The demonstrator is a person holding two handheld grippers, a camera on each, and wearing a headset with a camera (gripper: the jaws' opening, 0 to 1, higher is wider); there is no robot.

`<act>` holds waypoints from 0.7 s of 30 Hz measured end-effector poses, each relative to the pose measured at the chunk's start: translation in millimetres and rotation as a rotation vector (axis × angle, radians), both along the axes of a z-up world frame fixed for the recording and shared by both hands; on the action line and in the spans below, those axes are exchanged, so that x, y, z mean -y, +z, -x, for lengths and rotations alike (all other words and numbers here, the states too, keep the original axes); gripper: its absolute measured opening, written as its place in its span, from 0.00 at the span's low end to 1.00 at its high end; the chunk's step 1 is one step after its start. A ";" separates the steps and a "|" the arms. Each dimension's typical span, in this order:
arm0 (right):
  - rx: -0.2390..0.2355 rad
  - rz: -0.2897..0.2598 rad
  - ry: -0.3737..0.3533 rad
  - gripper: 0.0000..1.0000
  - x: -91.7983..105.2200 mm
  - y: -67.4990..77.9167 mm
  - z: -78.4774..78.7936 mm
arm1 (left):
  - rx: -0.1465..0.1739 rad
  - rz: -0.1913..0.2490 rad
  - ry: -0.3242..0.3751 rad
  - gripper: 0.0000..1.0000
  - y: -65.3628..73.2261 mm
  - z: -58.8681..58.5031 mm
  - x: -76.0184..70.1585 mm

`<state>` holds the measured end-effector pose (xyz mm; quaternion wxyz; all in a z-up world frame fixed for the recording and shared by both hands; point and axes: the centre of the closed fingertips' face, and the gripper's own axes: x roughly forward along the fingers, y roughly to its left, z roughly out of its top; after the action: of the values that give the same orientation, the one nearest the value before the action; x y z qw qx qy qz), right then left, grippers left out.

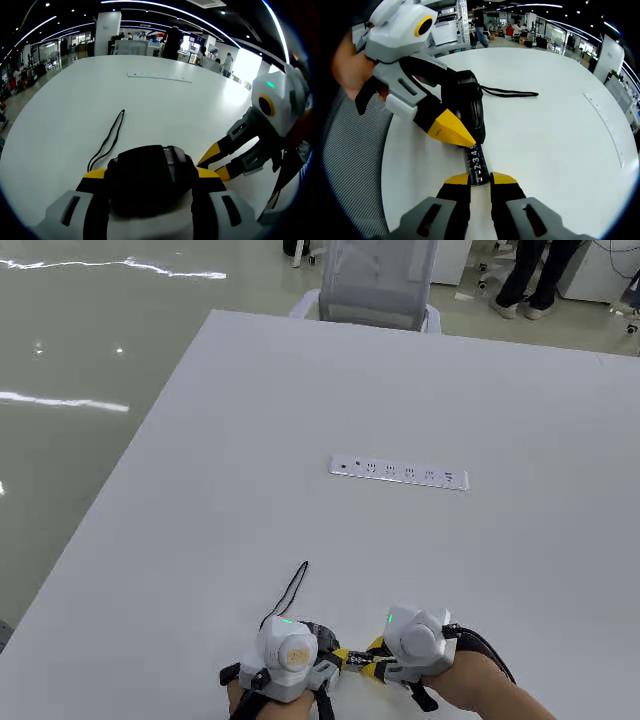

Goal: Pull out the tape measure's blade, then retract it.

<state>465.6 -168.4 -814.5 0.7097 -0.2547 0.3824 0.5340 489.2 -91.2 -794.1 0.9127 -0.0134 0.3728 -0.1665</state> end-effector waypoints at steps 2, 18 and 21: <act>0.000 -0.001 0.001 0.14 -0.7 -0.5 -0.5 | -0.001 0.001 0.000 0.64 -0.2 -0.2 0.0; -0.001 -0.008 0.005 0.14 -7.8 -0.6 -1.3 | -0.004 0.004 -0.002 0.64 0.0 -0.6 0.7; 0.003 -0.005 0.011 0.14 -8.6 -0.7 -1.2 | -0.003 0.004 -0.002 0.64 0.1 -0.6 0.6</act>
<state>466.8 -159.8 -815.2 0.7080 -0.2558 0.3788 0.5383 489.8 -91.8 -793.9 0.9119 -0.0153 0.3740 -0.1682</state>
